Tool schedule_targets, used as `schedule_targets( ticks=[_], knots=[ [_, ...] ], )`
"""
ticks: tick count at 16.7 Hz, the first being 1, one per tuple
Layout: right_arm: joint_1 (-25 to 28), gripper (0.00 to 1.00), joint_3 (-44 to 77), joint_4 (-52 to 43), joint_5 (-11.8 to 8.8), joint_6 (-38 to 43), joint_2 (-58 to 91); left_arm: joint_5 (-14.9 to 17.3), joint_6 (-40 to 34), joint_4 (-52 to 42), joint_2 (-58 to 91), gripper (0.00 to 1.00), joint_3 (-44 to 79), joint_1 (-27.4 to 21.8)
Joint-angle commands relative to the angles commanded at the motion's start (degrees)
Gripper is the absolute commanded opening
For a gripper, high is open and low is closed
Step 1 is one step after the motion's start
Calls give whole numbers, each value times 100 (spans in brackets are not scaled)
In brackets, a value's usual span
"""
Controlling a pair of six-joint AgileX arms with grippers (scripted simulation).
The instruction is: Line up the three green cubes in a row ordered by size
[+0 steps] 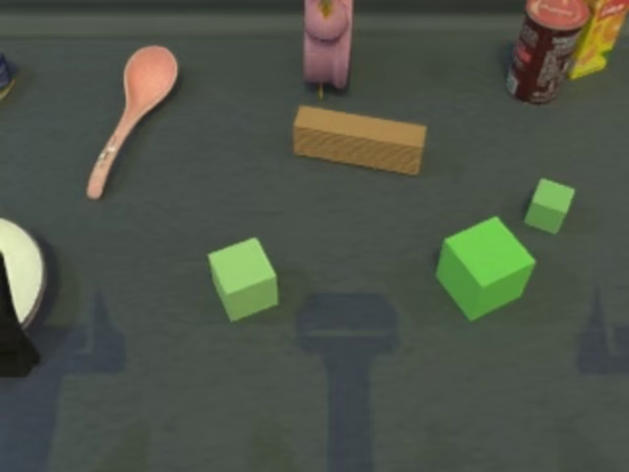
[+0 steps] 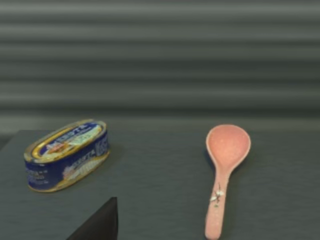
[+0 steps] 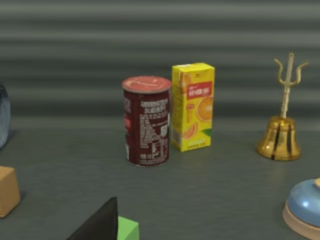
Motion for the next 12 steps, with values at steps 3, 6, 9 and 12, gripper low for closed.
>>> schedule_targets(
  ticks=[3,6,9,12],
  knots=[
    [4,100,56,-39,1,-28,56,0,0,0,0,100,0,0],
    [51,100,580,-400,2,-290,588,0,0,0,0,100,0,0],
    [147,100,1634,-1065,-8,-774,1660,0,0,0,0,100,0,0],
    [272,100,3108,-1967,-17,-1419,3271,0,0,0,0,100,0,0]
  ],
)
